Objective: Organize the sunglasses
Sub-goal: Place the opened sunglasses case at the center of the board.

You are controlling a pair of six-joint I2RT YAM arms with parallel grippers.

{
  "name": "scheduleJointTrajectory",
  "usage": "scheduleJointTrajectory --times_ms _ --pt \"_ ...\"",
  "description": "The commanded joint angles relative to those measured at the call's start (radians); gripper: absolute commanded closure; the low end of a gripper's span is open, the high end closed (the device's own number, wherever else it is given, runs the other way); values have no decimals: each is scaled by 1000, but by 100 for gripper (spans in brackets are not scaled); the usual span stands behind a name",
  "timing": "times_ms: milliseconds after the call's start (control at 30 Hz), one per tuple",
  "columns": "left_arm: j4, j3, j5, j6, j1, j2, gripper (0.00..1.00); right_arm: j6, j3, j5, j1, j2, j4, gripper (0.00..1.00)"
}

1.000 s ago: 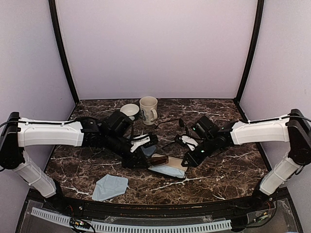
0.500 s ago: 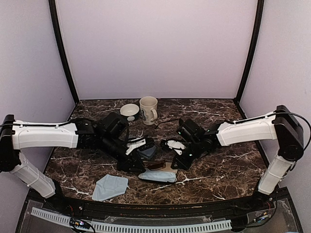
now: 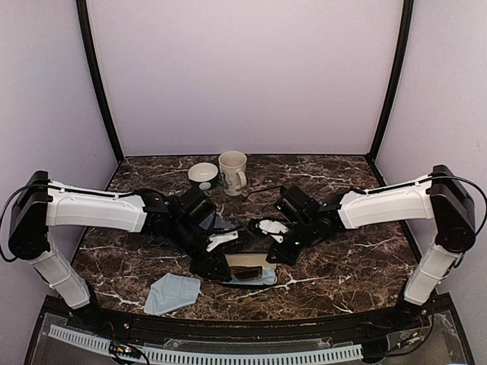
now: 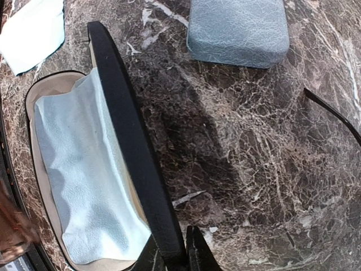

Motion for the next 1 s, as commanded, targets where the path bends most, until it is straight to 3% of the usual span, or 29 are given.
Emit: scheduleJointTrajectory --times_ms 0,967 --pt "-16 51 33 57 5 41 74 -19 21 33 15 -17 37 86" --pt "62 137 109 92 14 237 75 -13 -70 130 63 -76 142 85"
